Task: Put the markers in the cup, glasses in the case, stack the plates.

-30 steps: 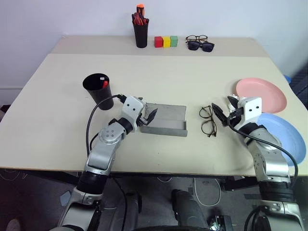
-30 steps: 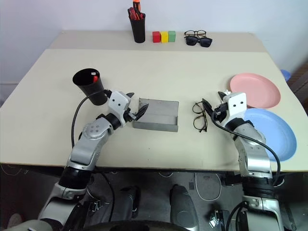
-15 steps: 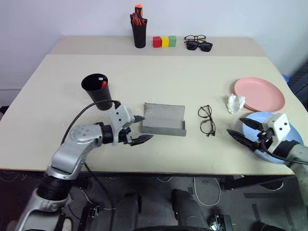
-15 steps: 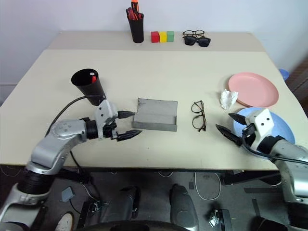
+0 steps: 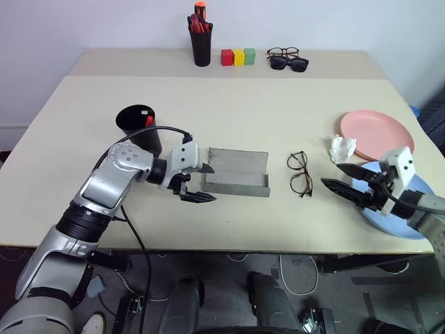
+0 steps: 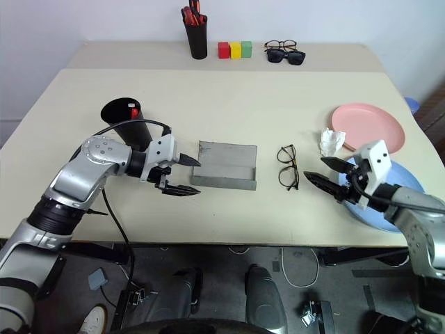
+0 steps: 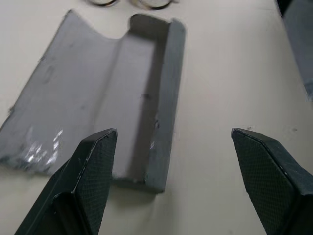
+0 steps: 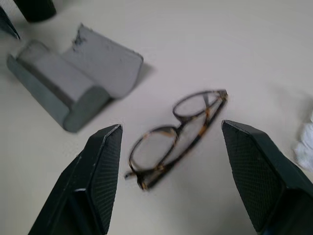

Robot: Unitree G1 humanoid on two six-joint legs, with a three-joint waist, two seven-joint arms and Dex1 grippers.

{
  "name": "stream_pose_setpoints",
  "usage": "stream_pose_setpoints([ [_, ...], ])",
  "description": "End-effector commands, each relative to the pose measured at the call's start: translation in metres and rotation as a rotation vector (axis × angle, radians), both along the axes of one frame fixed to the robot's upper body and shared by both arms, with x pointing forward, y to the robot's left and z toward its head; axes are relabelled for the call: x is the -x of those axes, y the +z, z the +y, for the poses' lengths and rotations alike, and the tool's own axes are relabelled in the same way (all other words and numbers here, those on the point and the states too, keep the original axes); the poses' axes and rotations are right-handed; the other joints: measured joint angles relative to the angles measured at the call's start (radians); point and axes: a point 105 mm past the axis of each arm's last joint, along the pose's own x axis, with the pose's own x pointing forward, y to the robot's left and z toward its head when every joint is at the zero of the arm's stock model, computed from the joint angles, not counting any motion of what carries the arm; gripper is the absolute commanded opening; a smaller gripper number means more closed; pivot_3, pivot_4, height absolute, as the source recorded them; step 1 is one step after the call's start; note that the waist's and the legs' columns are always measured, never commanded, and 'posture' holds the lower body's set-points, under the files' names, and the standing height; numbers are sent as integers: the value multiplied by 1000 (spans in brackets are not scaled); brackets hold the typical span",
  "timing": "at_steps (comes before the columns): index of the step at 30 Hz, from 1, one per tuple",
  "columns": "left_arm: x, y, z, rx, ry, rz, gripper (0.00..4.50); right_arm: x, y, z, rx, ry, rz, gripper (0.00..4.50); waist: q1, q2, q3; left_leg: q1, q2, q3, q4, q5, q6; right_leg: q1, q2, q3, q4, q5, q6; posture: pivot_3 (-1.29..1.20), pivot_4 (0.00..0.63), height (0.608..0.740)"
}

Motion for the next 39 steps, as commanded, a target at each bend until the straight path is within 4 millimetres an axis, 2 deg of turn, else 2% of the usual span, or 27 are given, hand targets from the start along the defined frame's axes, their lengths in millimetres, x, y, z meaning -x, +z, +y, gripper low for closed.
stream_pose_setpoints([
  [1, 6, 14, -1, 27, -47, -56, 3820, -7, 0, 4, -42, 30, 46, 3296, 4, 0, 0, 0, 0, 0, 0, 0, 0, 0, 0, 0, 0, 0, 0, 0, 150, 740],
  [4, 8, 17, 0, 46, -32, -69, 3820, -15, 1, 9, -77, 60, 82, 3296, 5, 0, 0, 0, 0, 0, 1, 0, 0, 0, 0, 0, 0, 0, 0, 0, 150, 740],
  [11, 6, 9, 6, 14, 39, -95, 3820, -37, -10, 13, -57, 81, 138, 3296, 7, 0, 0, 0, 0, 0, 1, 0, 0, 0, 0, 0, 0, 0, 0, 0, 150, 740],
  [18, 5, 9, 0, 10, 49, -109, 3820, -47, -19, 18, -54, 102, 168, 3296, 5, 0, 0, 0, 0, 0, 1, 0, 0, 0, 0, 0, 1, 0, 1, 0, 150, 740],
  [24, -14, -3, -8, -85, 64, -110, 3820, -40, -8, 15, -42, 103, 60, 3296, 12, 0, 0, 0, -1, 0, 2, 0, 0, 1, 0, 0, 1, 2, 4, 0, 150, 740],
  [28, -39, -17, -19, -164, 86, -138, 3820, -26, 1, 8, -45, 72, -40, 3296, 11, 0, 0, 0, -1, -1, 2, 0, 0, 1, 0, 0, 1, 2, 4, 0, 150, 740],
  [31, -43, -20, -31, -166, 57, -127, 3820, -14, 4, 3, -37, 35, -64, 3296, 10, 0, 0, 0, -1, -1, 2, 0, 0, 1, 0, 0, 1, 2, 4, 0, 150, 740],
  [34, -41, -23, -39, -165, 11, -110, 2899, -4, 6, -3, -35, -7, -77, 3296, 6, 0, 0, 0, -1, -1, 2, 0, 0, 1, 0, 0, 2, 2, 5, 0, 150, 740],
  [39, -38, -23, -47, -166, -34, -87, 337, 9, 8, -12, -26, -64, -88, 3296, 6, 0, 0, 0, -1, -1, 3, 0, 0, 1, 0, 0, 3, 2, 4, 0, 150, 740],
])
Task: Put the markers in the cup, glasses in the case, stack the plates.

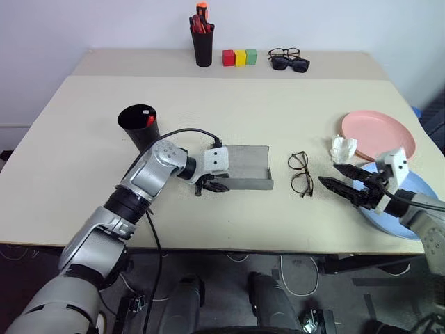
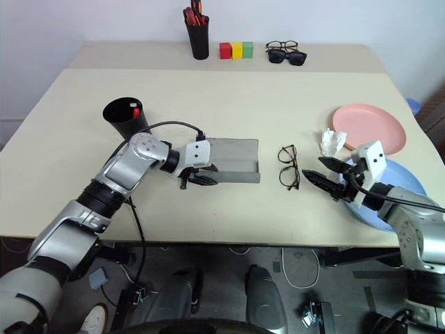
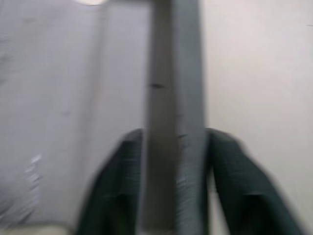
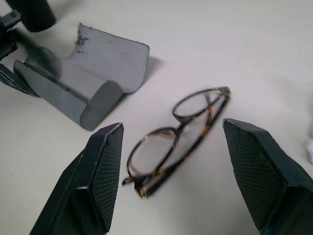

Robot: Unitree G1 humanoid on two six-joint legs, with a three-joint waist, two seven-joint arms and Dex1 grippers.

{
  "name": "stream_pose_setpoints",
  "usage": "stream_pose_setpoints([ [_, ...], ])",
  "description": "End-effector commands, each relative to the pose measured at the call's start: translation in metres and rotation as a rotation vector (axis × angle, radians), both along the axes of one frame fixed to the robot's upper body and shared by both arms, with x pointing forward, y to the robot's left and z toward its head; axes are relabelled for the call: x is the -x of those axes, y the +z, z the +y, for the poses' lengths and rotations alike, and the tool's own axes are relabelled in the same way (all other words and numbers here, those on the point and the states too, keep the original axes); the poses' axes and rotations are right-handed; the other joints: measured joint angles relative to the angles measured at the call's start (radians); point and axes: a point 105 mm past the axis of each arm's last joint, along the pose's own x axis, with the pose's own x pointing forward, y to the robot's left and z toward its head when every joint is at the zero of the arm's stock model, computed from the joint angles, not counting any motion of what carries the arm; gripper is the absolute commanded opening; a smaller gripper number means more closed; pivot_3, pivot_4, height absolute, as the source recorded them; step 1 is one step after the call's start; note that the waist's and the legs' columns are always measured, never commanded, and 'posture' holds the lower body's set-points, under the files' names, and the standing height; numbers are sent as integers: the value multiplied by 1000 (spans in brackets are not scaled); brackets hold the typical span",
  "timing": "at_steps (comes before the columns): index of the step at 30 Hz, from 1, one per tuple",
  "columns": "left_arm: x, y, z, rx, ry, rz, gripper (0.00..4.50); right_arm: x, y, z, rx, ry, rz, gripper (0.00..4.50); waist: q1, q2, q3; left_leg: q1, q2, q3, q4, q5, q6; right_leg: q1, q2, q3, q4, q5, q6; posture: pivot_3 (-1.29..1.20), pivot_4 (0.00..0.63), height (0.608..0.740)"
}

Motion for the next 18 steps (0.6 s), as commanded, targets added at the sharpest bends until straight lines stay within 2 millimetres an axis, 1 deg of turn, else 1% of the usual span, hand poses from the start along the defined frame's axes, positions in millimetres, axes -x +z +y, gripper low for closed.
stream_pose_setpoints([
  [1, -2, 14, -7, 10, -30, -30, 53, 7, 18, -3, 3, -24, -71, 3296, 2, 0, 0, 0, 0, 0, 0, 0, 0, 0, 0, 0, 0, 0, 0, 0, 150, 740],
  [6, 7, 19, -11, 20, -49, 14, 53, 14, 16, -6, 2, -55, -71, 3296, 2, 0, 0, 0, 0, 0, 0, 0, 0, 0, 0, 0, 0, 0, 0, 0, 150, 740],
  [10, 23, 23, -12, 25, -67, 76, 53, 15, 15, -6, 2, -62, -70, 3296, 2, 0, 0, 0, 0, 0, 0, 0, 0, 0, 0, 0, 0, 0, 0, 0, 150, 740],
  [13, 37, 27, -9, 22, -74, 114, 53, 15, 14, -5, 3, -59, -68, 3296, -1, 0, 0, 0, 0, 0, 0, 0, 0, 0, 0, 0, 1, 0, 0, 0, 150, 740],
  [18, 50, 28, -2, -5, -43, 155, 53, 13, 13, -3, 2, -47, -63, 3296, 0, 0, 0, 1, 0, 0, 0, 0, 0, 0, 0, 0, 2, -1, -2, 0, 150, 740],
])
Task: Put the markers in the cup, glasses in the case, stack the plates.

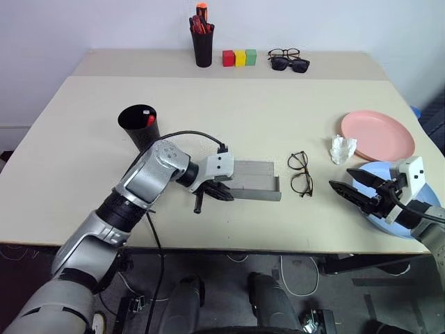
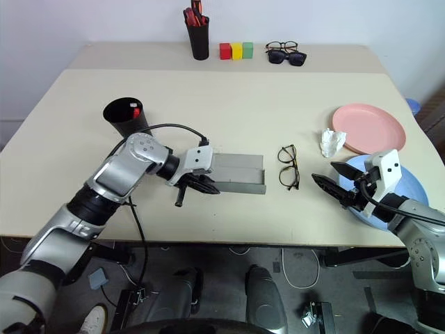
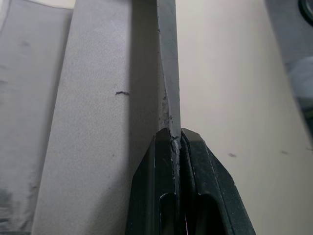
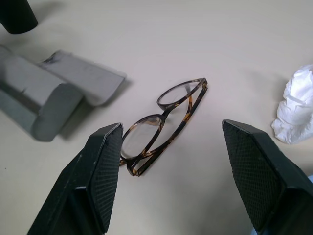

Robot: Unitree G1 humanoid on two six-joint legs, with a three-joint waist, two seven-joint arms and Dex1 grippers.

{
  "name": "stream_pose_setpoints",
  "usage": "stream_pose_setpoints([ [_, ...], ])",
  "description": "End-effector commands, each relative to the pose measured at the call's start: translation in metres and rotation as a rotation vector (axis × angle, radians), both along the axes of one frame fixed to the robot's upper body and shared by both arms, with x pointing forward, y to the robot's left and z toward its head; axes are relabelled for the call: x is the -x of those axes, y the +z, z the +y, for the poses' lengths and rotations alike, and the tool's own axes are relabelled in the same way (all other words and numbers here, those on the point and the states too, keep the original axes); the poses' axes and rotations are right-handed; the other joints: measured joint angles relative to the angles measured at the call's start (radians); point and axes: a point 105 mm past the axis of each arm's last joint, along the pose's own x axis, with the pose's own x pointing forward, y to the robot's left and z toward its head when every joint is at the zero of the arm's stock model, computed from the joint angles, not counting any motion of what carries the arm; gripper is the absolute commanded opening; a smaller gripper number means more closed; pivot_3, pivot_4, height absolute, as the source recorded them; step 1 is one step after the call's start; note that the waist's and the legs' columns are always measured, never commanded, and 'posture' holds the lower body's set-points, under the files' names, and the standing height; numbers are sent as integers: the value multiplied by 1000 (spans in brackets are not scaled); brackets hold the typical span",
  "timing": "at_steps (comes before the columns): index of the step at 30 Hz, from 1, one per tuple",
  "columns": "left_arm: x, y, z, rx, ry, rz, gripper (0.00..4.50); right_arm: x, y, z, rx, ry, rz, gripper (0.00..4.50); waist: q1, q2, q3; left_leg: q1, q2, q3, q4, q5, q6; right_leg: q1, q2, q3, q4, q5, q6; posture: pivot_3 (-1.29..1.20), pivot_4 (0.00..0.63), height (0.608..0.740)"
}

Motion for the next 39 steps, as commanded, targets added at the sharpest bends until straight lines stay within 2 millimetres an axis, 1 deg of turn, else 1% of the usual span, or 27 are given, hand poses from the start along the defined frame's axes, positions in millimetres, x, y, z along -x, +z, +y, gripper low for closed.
stream_pose_setpoints([
  [1, 10, 8, 2, 4, -6, -14, 53, -1, 12, 5, 3, 27, -49, 3296, 0, 0, 0, 0, 0, 0, 0, 0, 0, 0, 0, 0, 0, 0, 0, 0, 150, 740],
  [6, 17, 0, 7, -13, 15, 7, 53, -3, 8, 9, -1, 42, -36, 3296, 1, 0, 0, 0, 0, 0, 0, 0, 0, 0, 0, 0, 0, 0, -1, 0, 150, 740],
  [7, 19, -1, 8, -13, 15, 16, 334, -3, 7, 9, 1, 44, -35, 3296, 1, 0, 0, 0, 0, 0, 0, 0, 0, 0, 0, 0, 0, 0, -1, 0, 150, 740],
  [9, 21, -2, 8, -10, 19, 29, 987, -3, 6, 9, 9, 46, -36, 3296, 1, 0, 0, 0, 0, 0, 0, 0, 0, 0, 0, 0, 0, -1, -1, 0, 150, 740],
  [11, 23, -4, 9, -7, 26, 36, 1947, -4, 5, 8, 28, 39, -44, 3296, 1, 0, 0, 0, 0, 0, 0, 0, 0, 0, 0, 0, 0, -1, -1, 0, 150, 740],
  [14, 24, -5, 7, -2, 41, 37, 3530, -5, 4, 8, 44, 35, -49, 3296, 2, 0, 0, 0, 0, 0, 0, 0, 0, 0, 0, 0, 0, -1, -1, 0, 150, 740],
  [16, 23, -2, 6, 22, 46, 27, 4470, -7, 5, 8, 55, 26, -69, 3296, 2, 0, 0, 0, 0, 0, 0, 0, 0, 0, 0, 0, 0, -1, -1, 0, 150, 740],
  [18, 24, 2, 6, 41, 44, 21, 4470, -9, 6, 9, 58, 17, -84, 3296, -1, 0, 0, 0, 0, 0, 0, 0, 0, 0, 0, 0, 0, -1, -1, 0, 150, 740],
  [20, 21, 15, 3, 120, 60, -10, 4470, -12, 7, 13, 49, 19, -90, 3296, -2, 0, 0, 0, 0, 0, 0, 0, 0, 0, 0, 0, 1, -1, -1, 0, 150, 740],
  [21, 18, 26, 0, 206, 72, -61, 4470, -14, 7, 16, 31, 33, -74, 3296, -1, 0, 0, 1, 0, 0, 0, 0, 0, 0, 0, 0, 1, -1, -1, 0, 150, 740],
  [23, 11, 48, -3, 385, 92, -220, 4470, -16, 4, 23, 7, 62, -46, 3296, -1, 0, 0, 1, 0, 0, 0, 0, 0, 0, 0, 0, 2, -1, -1, 0, 150, 740],
  [24, 9, 54, -1, 440, 106, -281, 4470, -17, 2, 26, -1, 78, -26, 3296, 1, 0, 0, 1, 0, 0, 1, 0, 0, 0, 0, 0, 1, 0, -1, 0, 150, 740],
  [25, 8, 54, 2, 453, 118, -305, 4470, -19, -1, 28, -12, 91, -1, 3296, 0, 0, 0, 1, 0, 0, 1, 0, 0, 0, 0, 0, 2, 0, -1, 0, 150, 740],
  [28, 11, 43, 13, 446, 135, -213, 4470, -26, -7, 35, -36, 142, 70, 3296, 0, 0, 0, 2, 0, 0, 0, 0, 0, 0, 0, 0, 3, 0, -1, 0, 150, 740],
  [30, 16, 44, 17, 472, 128, -153, 4470, -34, -9, 37, -53, 163, 113, 3296, 0, 0, 0, 2, 0, 0, 1, 0, 0, 0, 0, 0, 3, 0, -1, 0, 150, 740],
  [34, 17, 49, 20, 505, 148, -133, 4470, -51, -13, 31, -48, 162, 183, 3296, -1, 0, 0, 2, 0, 1, 2, 0, 0, 0, 0, 0, 5, 0, -1, 0, 150, 740],
  [39, 20, 49, 23, 516, 181, -134, 4470, -66, -14, 28, -52, 171, 231, 3296, 0, 0, 0, 2, 0, 0, 2, 0, 0, 0, 0, 0, 6, 0, 1, 0, 150, 740],
])
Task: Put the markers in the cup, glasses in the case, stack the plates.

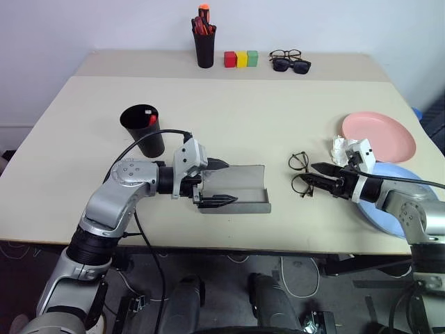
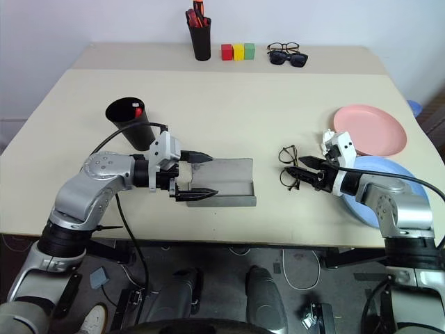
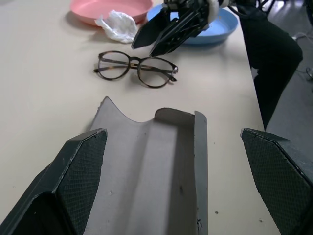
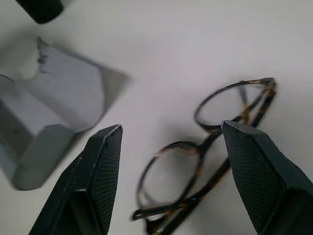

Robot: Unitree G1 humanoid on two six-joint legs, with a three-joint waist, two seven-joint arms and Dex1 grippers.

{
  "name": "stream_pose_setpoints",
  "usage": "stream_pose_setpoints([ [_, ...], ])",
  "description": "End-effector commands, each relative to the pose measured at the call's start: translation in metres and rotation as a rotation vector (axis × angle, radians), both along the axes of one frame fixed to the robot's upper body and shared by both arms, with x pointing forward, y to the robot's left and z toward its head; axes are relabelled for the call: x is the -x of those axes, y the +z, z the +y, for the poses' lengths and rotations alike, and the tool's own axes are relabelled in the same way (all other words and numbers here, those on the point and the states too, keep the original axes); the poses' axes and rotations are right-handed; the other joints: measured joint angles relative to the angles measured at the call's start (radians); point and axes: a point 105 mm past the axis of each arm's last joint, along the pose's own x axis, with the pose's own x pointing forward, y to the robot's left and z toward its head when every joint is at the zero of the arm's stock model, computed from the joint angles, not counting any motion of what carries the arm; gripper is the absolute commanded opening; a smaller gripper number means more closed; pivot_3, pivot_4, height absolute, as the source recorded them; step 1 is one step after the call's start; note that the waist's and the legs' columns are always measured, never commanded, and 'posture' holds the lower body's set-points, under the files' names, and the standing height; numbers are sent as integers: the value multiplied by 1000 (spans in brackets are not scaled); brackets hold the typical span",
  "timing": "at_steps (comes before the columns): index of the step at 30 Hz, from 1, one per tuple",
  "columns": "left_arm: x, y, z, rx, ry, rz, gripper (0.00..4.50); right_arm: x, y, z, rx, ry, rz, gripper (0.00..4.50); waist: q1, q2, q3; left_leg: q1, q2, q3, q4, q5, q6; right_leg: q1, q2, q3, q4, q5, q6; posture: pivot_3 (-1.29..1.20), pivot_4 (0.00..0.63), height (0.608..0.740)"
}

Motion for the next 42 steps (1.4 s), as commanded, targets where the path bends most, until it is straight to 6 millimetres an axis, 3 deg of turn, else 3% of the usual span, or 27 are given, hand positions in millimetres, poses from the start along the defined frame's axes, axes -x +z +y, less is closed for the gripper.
stream_pose_setpoints([
  [1, 7, 11, 3, 26, 14, -37, 4470, -7, 3, -4, 18, 9, 12, 3296, -2, 0, 0, 0, 0, 0, 0, 0, 0, 0, 0, 0, 0, 0, 0, 0, 150, 740],
  [7, 12, 9, 9, 26, 59, -35, 4470, -11, -3, -7, 30, 14, 54, 3296, -2, 0, 0, 0, 0, 0, -1, 0, 0, -1, 0, 0, 1, 1, 1, 0, 150, 740],
  [23, 19, 3, 17, 22, 128, -30, 4470, -24, -2, 14, 18, 90, 57, 3296, -14, 0, 0, 1, 0, 0, -1, 0, 0, 0, 0, 0, 1, 0, 0, 0, 150, 740],
  [26, 19, 3, 17, 26, 137, -32, 4500, -26, -3, 14, 25, 90, 55, 2428, -20, 0, 0, 1, 0, 0, -1, 0, 0, 0, 0, 0, 2, 0, 0, 0, 150, 740],
  [31, 19, 4, 16, 28, 149, -37, 4500, -30, -5, 16, 34, 94, 49, 16, -28, 0, 0, 2, 0, 0, -1, 0, 0, 0, 0, 0, 2, 0, 0, 0, 150, 740],
  [39, 19, 3, 17, 29, 167, -42, 4500, -32, -6, 18, 34, 100, 43, 16, -26, 0, 0, 8, 0, 0, -1, 0, 0, 5, 0, 1, 2, -1, -2, 0, 150, 740],
  [42, 19, 1, 18, 32, 176, -38, 4500, -30, 5, 19, 32, 116, -12, 16, -26, 0, 0, 8, 0, 0, -1, 0, 0, 5, 0, 1, 3, -1, -2, 0, 150, 740],
])
